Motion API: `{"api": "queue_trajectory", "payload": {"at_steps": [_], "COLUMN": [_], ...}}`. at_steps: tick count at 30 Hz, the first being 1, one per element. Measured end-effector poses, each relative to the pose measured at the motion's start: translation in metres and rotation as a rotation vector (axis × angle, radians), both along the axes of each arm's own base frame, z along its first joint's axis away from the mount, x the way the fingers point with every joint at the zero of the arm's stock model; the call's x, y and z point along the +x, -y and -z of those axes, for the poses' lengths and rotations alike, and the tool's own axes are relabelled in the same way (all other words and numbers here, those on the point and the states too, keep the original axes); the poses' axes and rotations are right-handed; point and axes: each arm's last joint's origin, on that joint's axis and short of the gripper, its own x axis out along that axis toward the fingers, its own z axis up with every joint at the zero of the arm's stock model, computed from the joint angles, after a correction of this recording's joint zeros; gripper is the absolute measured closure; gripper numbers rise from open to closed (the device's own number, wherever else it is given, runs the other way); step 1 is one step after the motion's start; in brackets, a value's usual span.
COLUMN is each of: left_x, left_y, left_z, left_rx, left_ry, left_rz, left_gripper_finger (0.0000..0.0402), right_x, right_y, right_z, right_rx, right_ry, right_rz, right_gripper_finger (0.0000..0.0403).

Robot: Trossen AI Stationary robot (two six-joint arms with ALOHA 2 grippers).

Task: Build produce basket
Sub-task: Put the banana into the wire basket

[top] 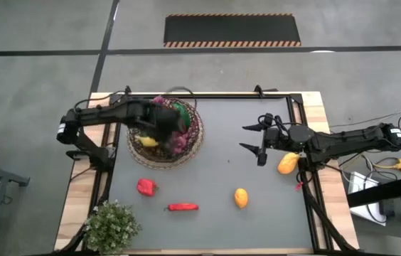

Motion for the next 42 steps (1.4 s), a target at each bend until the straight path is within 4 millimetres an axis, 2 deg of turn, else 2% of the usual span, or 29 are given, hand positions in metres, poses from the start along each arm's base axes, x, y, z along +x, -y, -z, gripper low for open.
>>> {"api": "queue_trajectory", "payload": {"at_steps": [6,13,18,25,29,34,42], "left_x": [-0.006,-0.014,-0.02,-0.027,-0.033,-0.039,-0.04], "left_y": [-0.026,-0.034,-0.037,-0.05,-0.056,-0.059,-0.06], "left_z": [0.025,0.07,0.09,0.1,0.105,0.114,0.115], "left_rx": [-0.013,-0.059,-0.067,-0.085,-0.158,-0.216,-0.246], "left_ry": [-0.074,-0.256,-0.34,-0.38,-0.4,-0.433,-0.434], "left_rz": [-0.215,-0.258,-0.275,-0.33,-0.329,-0.31,-0.299], "left_gripper_finger": [0.0308,0.0308,0.0308,0.0308,0.0308,0.0308,0.0292], "right_x": [0.0,0.0,0.0,0.0,0.0,-0.001,-0.001], "right_y": [0.0,0.0,0.0,0.0,0.001,0.002,0.002], "right_z": [0.001,0.001,0.001,0.001,0.002,0.004,0.004], "right_rx": [-0.002,-0.003,-0.003,-0.003,-0.004,-0.011,-0.011], "right_ry": [-0.004,-0.01,-0.009,-0.009,-0.013,-0.035,-0.035], "right_rz": [0.0,0.0,0.001,0.002,0.026,0.086,0.088], "right_gripper_finger": [0.0119,0.0122,0.0124,0.0124,0.0126,0.0127,0.0128]}}
